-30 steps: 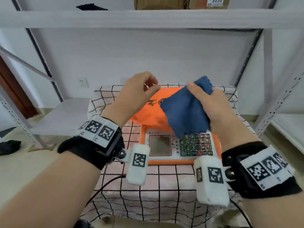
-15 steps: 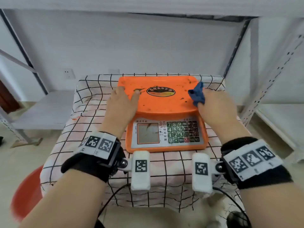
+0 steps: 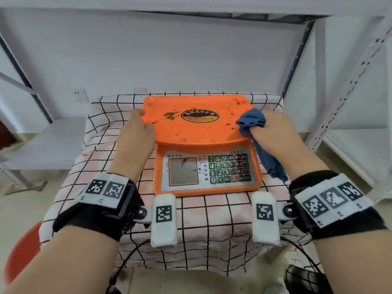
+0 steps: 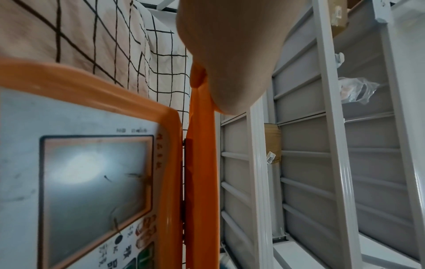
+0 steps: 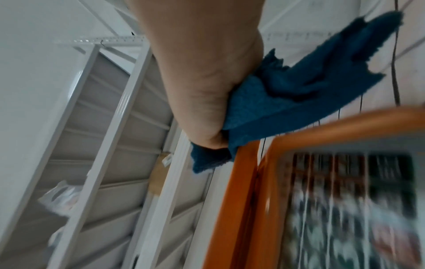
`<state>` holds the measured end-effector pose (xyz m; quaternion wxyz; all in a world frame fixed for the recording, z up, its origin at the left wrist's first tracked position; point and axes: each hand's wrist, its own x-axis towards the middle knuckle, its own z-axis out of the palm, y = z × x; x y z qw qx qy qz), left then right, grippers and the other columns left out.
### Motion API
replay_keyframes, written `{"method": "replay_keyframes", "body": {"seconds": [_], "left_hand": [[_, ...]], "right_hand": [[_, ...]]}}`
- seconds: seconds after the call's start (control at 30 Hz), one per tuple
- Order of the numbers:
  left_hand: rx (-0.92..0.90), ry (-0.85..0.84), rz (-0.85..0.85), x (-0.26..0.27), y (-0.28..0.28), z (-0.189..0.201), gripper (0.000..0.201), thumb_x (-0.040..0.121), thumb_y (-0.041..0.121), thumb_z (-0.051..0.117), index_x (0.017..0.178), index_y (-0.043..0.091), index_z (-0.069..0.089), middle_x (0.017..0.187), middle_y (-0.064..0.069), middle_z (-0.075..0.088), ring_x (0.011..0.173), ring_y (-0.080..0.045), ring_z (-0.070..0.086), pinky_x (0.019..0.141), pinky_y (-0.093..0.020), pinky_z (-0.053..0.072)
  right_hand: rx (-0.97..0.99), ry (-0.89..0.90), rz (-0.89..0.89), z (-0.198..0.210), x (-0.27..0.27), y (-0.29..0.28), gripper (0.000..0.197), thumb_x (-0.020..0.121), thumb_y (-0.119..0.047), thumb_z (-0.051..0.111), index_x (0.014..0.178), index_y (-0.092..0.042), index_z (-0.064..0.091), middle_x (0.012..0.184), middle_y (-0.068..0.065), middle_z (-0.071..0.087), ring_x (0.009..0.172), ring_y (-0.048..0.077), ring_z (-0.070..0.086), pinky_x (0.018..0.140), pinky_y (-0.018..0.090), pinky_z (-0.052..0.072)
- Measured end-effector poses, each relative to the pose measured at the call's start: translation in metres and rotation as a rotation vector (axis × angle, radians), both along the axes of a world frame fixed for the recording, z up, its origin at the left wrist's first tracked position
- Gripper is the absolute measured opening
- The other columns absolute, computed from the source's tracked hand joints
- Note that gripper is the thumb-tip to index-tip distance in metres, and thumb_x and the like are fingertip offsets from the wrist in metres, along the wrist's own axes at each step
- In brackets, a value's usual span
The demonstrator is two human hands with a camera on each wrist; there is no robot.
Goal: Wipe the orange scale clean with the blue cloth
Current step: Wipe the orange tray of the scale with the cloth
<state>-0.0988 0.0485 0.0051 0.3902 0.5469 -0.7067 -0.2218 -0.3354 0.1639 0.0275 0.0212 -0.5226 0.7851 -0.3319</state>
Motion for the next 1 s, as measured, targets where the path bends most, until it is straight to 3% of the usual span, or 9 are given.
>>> {"method": "replay_keyframes", "body": {"seconds": [0.1, 0.2, 0.33, 0.43, 0.6, 0.67, 0.73, 0.87, 1.0], "left_hand": [[0.0, 0.026, 0.011, 0.005, -0.005, -0.001, 0.042, 0.092, 0.007, 0.037, 0.133, 0.008, 0.044, 0.128, -0.012, 0.057, 0.116, -0.027, 0.051, 0.087, -0.031, 0.038], [0.018, 0.036, 0.008, 0.005, -0.007, 0.002, 0.042, 0.091, 0.009, 0.038, 0.133, 0.01, 0.045, 0.117, -0.006, 0.058, 0.105, -0.025, 0.054, 0.083, -0.029, 0.039], [0.053, 0.002, -0.009, -0.001, -0.007, 0.006, 0.041, 0.092, 0.017, 0.04, 0.133, 0.013, 0.043, 0.098, -0.001, 0.05, 0.094, -0.025, 0.055, 0.079, -0.033, 0.04], [0.063, -0.016, -0.008, -0.004, -0.011, 0.008, 0.04, 0.093, 0.018, 0.042, 0.133, 0.014, 0.042, 0.101, -0.002, 0.047, 0.092, -0.022, 0.048, 0.078, -0.03, 0.037], [0.082, 0.078, -0.016, -0.005, -0.021, 0.011, 0.038, 0.091, 0.02, 0.044, 0.128, 0.015, 0.047, 0.115, -0.008, 0.055, 0.102, -0.03, 0.059, 0.091, -0.041, 0.047], [0.08, 0.069, -0.012, -0.006, -0.022, 0.011, 0.037, 0.092, 0.021, 0.043, 0.128, 0.016, 0.047, 0.108, -0.005, 0.054, 0.098, -0.028, 0.058, 0.086, -0.038, 0.047], [0.08, 0.046, -0.009, -0.007, -0.022, 0.011, 0.035, 0.093, 0.021, 0.042, 0.128, 0.016, 0.047, 0.104, -0.002, 0.051, 0.093, -0.025, 0.055, 0.077, -0.034, 0.043], [0.09, 0.072, -0.026, -0.006, -0.02, 0.012, 0.035, 0.093, 0.022, 0.041, 0.128, 0.016, 0.046, 0.103, -0.002, 0.052, 0.092, -0.029, 0.06, 0.078, -0.038, 0.045], [0.092, 0.097, -0.062, -0.002, -0.019, 0.011, 0.034, 0.092, 0.019, 0.04, 0.125, 0.015, 0.047, 0.097, -0.003, 0.056, 0.089, -0.031, 0.064, 0.082, -0.043, 0.05]], "right_hand": [[0.025, 0.066, -0.135, 0.001, -0.017, 0.0, 0.006, 0.084, -0.017, 0.053, 0.081, -0.02, 0.058, 0.084, 0.007, 0.061, 0.078, 0.026, 0.053, 0.064, 0.031, 0.038], [0.088, 0.172, -0.202, -0.001, -0.005, -0.008, 0.019, 0.084, -0.019, 0.054, 0.1, -0.014, 0.061, 0.098, 0.01, 0.063, 0.093, 0.033, 0.058, 0.072, 0.035, 0.044], [0.185, 0.374, -0.19, 0.001, 0.022, -0.024, 0.023, 0.088, -0.024, 0.045, 0.099, -0.012, 0.06, 0.105, 0.014, 0.064, 0.106, 0.034, 0.055, 0.093, 0.04, 0.033], [0.171, 0.205, -0.2, 0.013, 0.017, -0.025, 0.02, 0.092, -0.024, 0.035, 0.094, -0.019, 0.054, 0.105, 0.011, 0.061, 0.109, 0.031, 0.052, 0.102, 0.042, 0.024], [0.148, 0.088, -0.21, 0.018, 0.002, -0.028, 0.027, 0.093, -0.02, 0.036, 0.111, -0.009, 0.052, 0.111, 0.015, 0.06, 0.108, 0.032, 0.052, 0.09, 0.038, 0.033], [0.112, -0.002, -0.035, 0.014, 0.014, -0.033, 0.017, 0.092, -0.02, 0.04, 0.1, -0.01, 0.05, 0.093, 0.008, 0.057, 0.09, 0.028, 0.053, 0.068, 0.033, 0.035], [0.094, -0.103, 0.124, 0.011, 0.028, -0.034, 0.008, 0.092, -0.02, 0.041, 0.091, -0.014, 0.046, 0.077, 0.0, 0.05, 0.073, 0.021, 0.047, 0.057, 0.031, 0.031], [0.13, -0.052, 0.132, 0.015, 0.025, -0.033, 0.007, 0.095, -0.016, 0.039, 0.098, -0.013, 0.044, 0.083, 0.002, 0.049, 0.078, 0.021, 0.045, 0.055, 0.028, 0.029], [0.132, -0.013, -0.059, 0.019, 0.0, -0.029, 0.024, 0.094, -0.013, 0.038, 0.115, -0.005, 0.046, 0.109, 0.016, 0.056, 0.097, 0.029, 0.051, 0.071, 0.029, 0.031]]}}
